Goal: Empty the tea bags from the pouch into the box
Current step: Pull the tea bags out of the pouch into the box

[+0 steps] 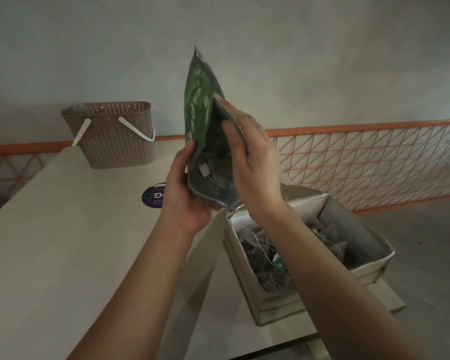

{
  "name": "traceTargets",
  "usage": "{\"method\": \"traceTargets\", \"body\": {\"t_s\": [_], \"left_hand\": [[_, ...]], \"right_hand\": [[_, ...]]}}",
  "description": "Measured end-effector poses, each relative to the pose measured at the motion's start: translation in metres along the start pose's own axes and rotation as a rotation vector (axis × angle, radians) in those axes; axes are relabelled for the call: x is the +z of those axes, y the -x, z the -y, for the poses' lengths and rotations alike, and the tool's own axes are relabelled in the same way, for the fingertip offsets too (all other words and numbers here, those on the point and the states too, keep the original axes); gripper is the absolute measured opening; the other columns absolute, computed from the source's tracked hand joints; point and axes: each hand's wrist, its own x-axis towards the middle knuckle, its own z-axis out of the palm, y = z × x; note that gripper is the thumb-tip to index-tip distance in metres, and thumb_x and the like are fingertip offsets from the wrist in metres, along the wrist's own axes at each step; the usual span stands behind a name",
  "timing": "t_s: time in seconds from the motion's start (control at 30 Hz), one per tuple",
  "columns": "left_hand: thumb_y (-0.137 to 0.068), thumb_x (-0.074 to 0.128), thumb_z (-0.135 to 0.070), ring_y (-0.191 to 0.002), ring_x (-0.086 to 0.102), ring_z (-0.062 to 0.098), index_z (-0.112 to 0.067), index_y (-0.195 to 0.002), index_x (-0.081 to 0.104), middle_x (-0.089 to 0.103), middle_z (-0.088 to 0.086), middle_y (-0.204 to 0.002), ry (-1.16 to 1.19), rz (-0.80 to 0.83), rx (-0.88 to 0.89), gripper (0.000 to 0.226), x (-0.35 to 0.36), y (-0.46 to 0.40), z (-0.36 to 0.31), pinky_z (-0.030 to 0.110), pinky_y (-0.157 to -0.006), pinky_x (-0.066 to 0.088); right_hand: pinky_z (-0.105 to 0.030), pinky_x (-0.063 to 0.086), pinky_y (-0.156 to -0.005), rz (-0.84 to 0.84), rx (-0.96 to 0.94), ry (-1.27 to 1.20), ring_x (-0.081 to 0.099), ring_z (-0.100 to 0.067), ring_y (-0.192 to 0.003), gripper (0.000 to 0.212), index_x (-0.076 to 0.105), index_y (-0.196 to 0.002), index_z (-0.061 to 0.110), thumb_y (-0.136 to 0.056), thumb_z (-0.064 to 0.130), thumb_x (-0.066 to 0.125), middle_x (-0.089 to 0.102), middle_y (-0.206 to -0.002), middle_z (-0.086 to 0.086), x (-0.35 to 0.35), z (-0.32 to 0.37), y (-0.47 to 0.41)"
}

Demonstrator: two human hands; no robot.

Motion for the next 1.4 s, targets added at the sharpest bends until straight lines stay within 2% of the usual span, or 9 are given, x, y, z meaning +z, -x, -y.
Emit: {"method": "traceTargets", "body": {"t_s": [0.17, 0.33, 0.53, 0.63, 0.8, 0.9, 1.03, 1.2, 1.4], "left_hand": [[-0.082, 0.060, -0.055, -0.107, 0.070, 0.026, -0.021, -0.111, 0.079, 0.071, 0.005, -0.123, 0.021, -0.096, -0.049, 0.048, -0.003, -0.006, 0.011, 0.038, -0.087, 0.058], [-0.088, 0.059, -0.050, -0.117, 0.065, 0.028, -0.018, -0.125, 0.070, 0.068, 0.007, -0.128, 0.022, -0.009, -0.038, 0.049, 0.002, -0.008, 0.011, 0.040, -0.093, 0.055], [-0.091, 0.057, -0.051, -0.106, 0.070, 0.027, -0.021, -0.129, 0.067, 0.071, 0.006, -0.122, -0.035, -0.122, -0.116, 0.050, 0.003, -0.010, 0.021, 0.039, -0.084, 0.058], [-0.091, 0.057, -0.052, -0.107, 0.070, 0.028, -0.021, -0.121, 0.073, 0.071, 0.006, -0.124, -0.022, -0.142, -0.098, 0.046, 0.000, -0.009, 0.025, 0.040, -0.089, 0.056], [-0.086, 0.059, -0.053, -0.096, 0.075, 0.026, -0.021, -0.096, 0.082, 0.075, 0.006, -0.113, 0.017, -0.145, -0.097, 0.041, 0.001, -0.006, 0.026, 0.037, -0.081, 0.060], [-0.086, 0.060, -0.051, -0.103, 0.072, 0.027, -0.017, -0.100, 0.081, 0.073, 0.007, -0.117, 0.071, -0.159, -0.096, 0.043, 0.001, -0.005, 0.026, 0.036, -0.088, 0.059], [-0.092, 0.059, -0.046, -0.113, 0.065, 0.029, -0.012, -0.115, 0.073, 0.069, 0.010, -0.123, 0.167, -0.130, -0.081, 0.044, -0.001, -0.007, 0.029, 0.037, -0.096, 0.056], [-0.088, 0.060, -0.046, -0.116, 0.063, 0.029, -0.014, -0.127, 0.064, 0.064, 0.008, -0.127, 0.137, -0.109, -0.094, 0.050, 0.000, -0.009, 0.032, 0.039, -0.097, 0.055], [-0.083, 0.067, -0.046, -0.122, 0.064, 0.029, -0.019, -0.141, 0.058, 0.064, 0.006, -0.139, 0.126, -0.173, -0.106, 0.065, -0.004, -0.012, 0.032, 0.043, -0.088, 0.059]], "right_hand": [[-0.007, 0.041, -0.089, 0.012, 0.124, 0.044, 0.054, 0.003, -0.109, 0.032, 0.058, -0.131, 0.009, -0.102, 0.011, 0.046, 0.064, -0.120, -0.003, -0.003, -0.015, 0.001], [-0.019, 0.045, -0.098, -0.056, 0.012, 0.035, 0.054, -0.001, -0.117, 0.034, 0.054, -0.134, 0.013, -0.102, 0.009, 0.043, 0.062, -0.126, -0.004, -0.013, -0.007, 0.001], [-0.031, 0.051, -0.092, -0.004, 0.291, 0.107, 0.056, -0.004, -0.107, 0.034, 0.057, -0.134, 0.022, -0.103, 0.029, 0.045, 0.062, -0.112, 0.008, -0.019, -0.022, 0.008], [-0.016, 0.049, -0.089, 0.038, 0.216, 0.141, 0.052, 0.005, -0.107, 0.038, 0.051, -0.139, 0.025, -0.101, 0.027, 0.049, 0.056, -0.116, 0.007, -0.030, -0.020, 0.009], [-0.023, 0.058, -0.077, 0.027, 0.206, 0.012, 0.054, -0.012, -0.119, 0.043, 0.041, -0.127, 0.013, -0.093, 0.021, 0.064, 0.042, -0.135, -0.002, -0.043, -0.013, 0.031], [-0.021, 0.055, -0.085, 0.071, 0.208, 0.306, 0.038, 0.002, -0.129, 0.033, 0.055, -0.100, 0.016, -0.084, 0.041, 0.070, 0.032, -0.145, -0.003, -0.045, -0.014, 0.051], [-0.048, 0.050, -0.096, 0.250, 0.326, 0.701, 0.042, -0.026, -0.128, 0.051, 0.063, -0.110, 0.034, -0.073, 0.069, 0.057, 0.034, -0.145, -0.002, -0.041, -0.012, 0.066], [-0.043, 0.051, -0.088, 0.256, 0.383, 0.622, 0.050, -0.024, -0.111, 0.016, 0.068, -0.089, 0.028, -0.079, 0.040, 0.072, 0.050, -0.119, 0.000, -0.046, -0.014, 0.068], [-0.012, 0.048, -0.086, 0.030, 0.496, 0.217, 0.059, -0.009, -0.105, 0.009, 0.060, -0.088, 0.015, -0.088, 0.022, 0.065, 0.061, -0.109, 0.007, -0.072, 0.000, 0.056]]}}
